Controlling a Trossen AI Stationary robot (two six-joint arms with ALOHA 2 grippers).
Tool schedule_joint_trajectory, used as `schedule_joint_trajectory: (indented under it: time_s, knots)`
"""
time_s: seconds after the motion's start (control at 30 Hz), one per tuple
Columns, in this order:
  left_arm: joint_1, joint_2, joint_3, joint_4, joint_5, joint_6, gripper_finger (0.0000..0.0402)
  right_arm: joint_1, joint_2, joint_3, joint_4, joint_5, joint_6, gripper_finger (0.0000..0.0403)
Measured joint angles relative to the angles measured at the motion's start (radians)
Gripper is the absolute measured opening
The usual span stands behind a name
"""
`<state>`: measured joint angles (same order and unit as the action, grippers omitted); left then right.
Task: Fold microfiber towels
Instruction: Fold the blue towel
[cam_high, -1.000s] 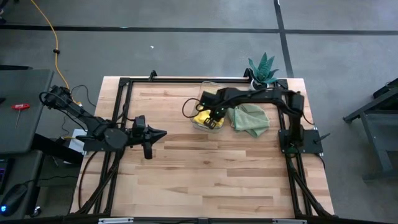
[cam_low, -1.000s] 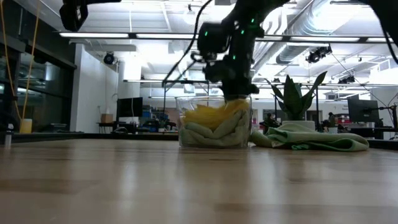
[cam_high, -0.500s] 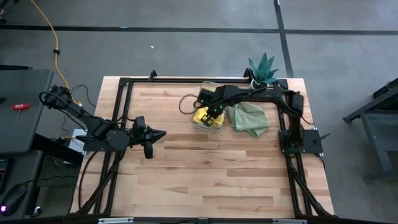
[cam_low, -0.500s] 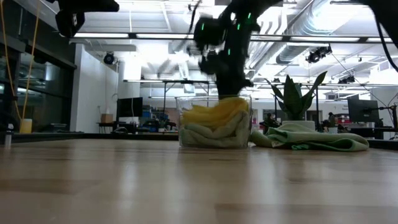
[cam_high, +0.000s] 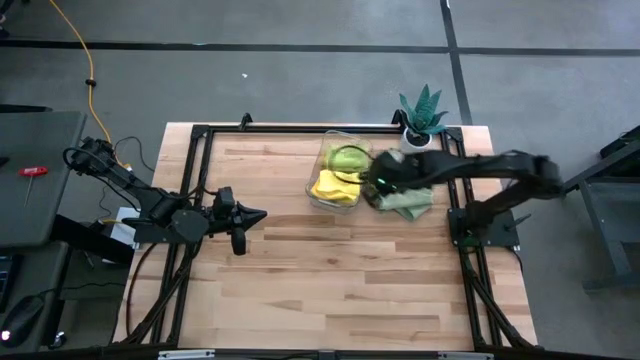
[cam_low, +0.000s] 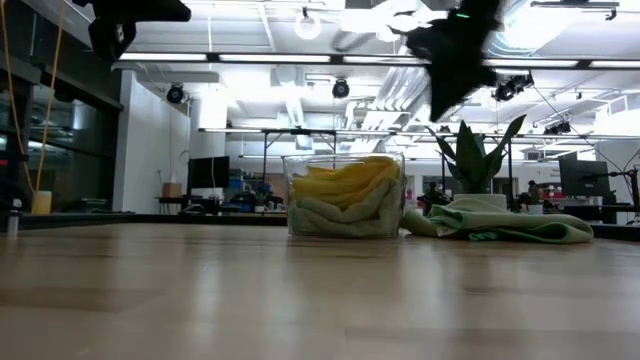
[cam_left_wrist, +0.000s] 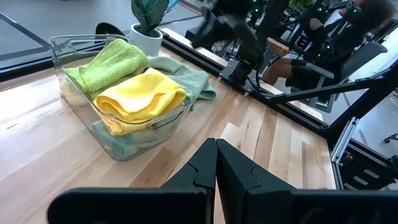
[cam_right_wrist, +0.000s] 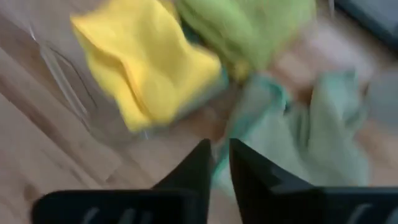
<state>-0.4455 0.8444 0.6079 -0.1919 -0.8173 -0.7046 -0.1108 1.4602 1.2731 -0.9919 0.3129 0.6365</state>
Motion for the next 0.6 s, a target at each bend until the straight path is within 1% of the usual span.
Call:
schedule_joint_trajectory:
  time_s: [0.17,0.23,0.3,0.43,0.5,0.6]
  knots:
    - [0.0,0.0,0.0,0.0,0.0,0.0,0.0,0.051,-0.24,-0.31,0.115,-0.01,0.273,0.0108]
    - [0.0,0.0,0.0,0.001,0.0,-0.001,0.0,0.051,-0.306,-0.403,0.166,-0.01,0.366,0.0135]
    - [0.0,0.0,0.0,0.001,0.0,-0.003,0.0,0.035,-0.342,-0.472,0.224,-0.006,0.418,0.016]
    - [0.0,0.0,0.0,0.001,-0.001,-0.026,0.0,-0.038,-0.334,-0.56,0.385,-0.005,0.437,0.019]
    - [0.0,0.0,0.0,0.002,-0.001,-0.029,0.0,-0.09,-0.296,-0.581,0.478,-0.006,0.417,0.0195]
    - [0.0,0.0,0.0,0.001,-0.001,-0.037,0.0,-0.173,-0.216,-0.584,0.559,-0.011,0.373,0.0197]
